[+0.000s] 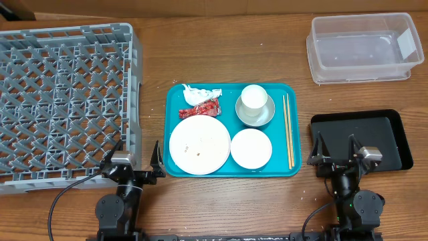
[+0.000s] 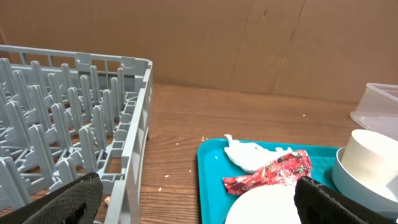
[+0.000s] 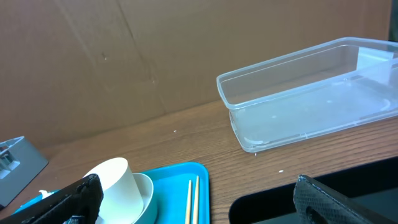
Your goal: Sort waste into correct bins and load items into the dishwasher
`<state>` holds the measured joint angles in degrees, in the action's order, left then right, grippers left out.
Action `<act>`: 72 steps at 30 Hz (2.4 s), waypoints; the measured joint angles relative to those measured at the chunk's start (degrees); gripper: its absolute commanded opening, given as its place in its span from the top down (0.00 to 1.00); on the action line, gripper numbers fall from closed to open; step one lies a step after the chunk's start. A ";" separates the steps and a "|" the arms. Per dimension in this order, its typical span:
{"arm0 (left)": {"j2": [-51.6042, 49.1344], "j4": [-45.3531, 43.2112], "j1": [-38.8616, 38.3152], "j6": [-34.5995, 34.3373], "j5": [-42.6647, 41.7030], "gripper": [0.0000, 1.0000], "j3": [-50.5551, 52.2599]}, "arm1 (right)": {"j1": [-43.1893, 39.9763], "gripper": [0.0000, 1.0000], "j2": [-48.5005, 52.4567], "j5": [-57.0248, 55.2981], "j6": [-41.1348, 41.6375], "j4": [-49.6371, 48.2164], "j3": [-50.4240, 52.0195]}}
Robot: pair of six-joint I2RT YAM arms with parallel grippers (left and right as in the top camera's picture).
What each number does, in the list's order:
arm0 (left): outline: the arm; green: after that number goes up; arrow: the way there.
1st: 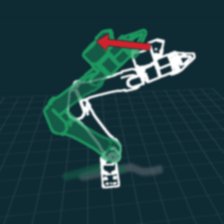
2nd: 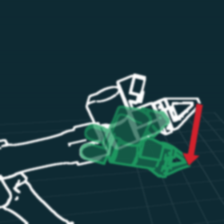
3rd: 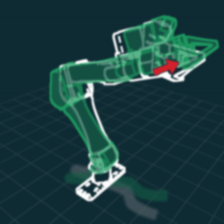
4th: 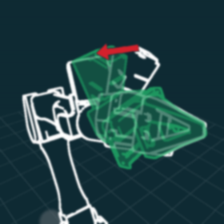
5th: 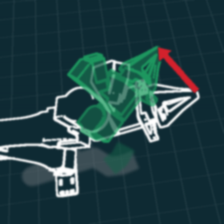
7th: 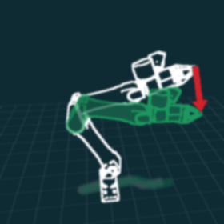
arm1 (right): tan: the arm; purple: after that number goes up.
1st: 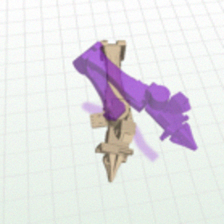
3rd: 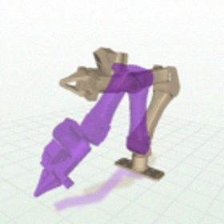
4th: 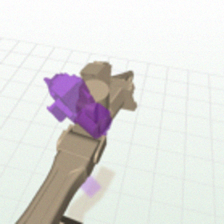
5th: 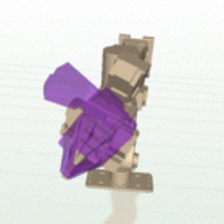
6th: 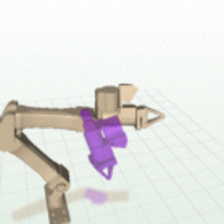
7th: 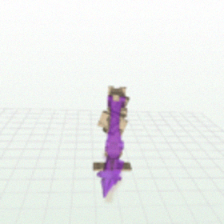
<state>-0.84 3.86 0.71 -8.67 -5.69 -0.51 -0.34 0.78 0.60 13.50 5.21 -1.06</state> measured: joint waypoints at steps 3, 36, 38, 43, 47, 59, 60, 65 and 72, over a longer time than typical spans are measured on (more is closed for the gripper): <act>0.00 0.00 0.00 0.00 0.00 0.00 0.00 | 0.00 0.00 0.00 0.02 -0.02 -0.04 0.00; 0.15 -16.35 0.00 -27.50 -21.31 0.00 0.02 | 0.00 0.00 0.00 0.00 -0.02 -0.04 0.00; 0.15 -16.15 0.00 -37.81 -30.25 0.00 0.04 | 0.00 0.00 0.00 0.02 -0.04 -0.02 0.00; -0.02 -25.42 0.00 -62.10 -40.57 0.00 0.11 | 0.00 0.00 0.00 0.04 -0.04 -0.04 0.00; 0.15 -46.23 0.00 -70.58 -42.58 0.00 -0.94 | 0.00 0.00 -0.04 0.00 -0.04 0.00 0.00; -15.43 15.63 0.02 -43.58 -41.29 0.00 -44.44 | 0.00 0.00 -0.09 0.02 0.00 -0.02 0.00; -19.58 23.50 0.00 -38.49 -40.74 0.00 -50.56 | 0.00 0.00 -0.09 0.02 -0.04 -0.02 0.00; -41.99 60.48 0.00 -18.75 -36.89 0.00 -78.14 | 0.00 0.00 -0.15 0.00 -0.02 -0.09 0.00; -63.01 79.43 0.00 -6.93 -27.54 0.00 -93.44 | 0.00 0.00 -0.13 0.00 -0.04 -0.02 0.00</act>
<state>-63.86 83.29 0.71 -15.59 -33.23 -93.95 -0.34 0.64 0.60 13.45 5.19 -1.06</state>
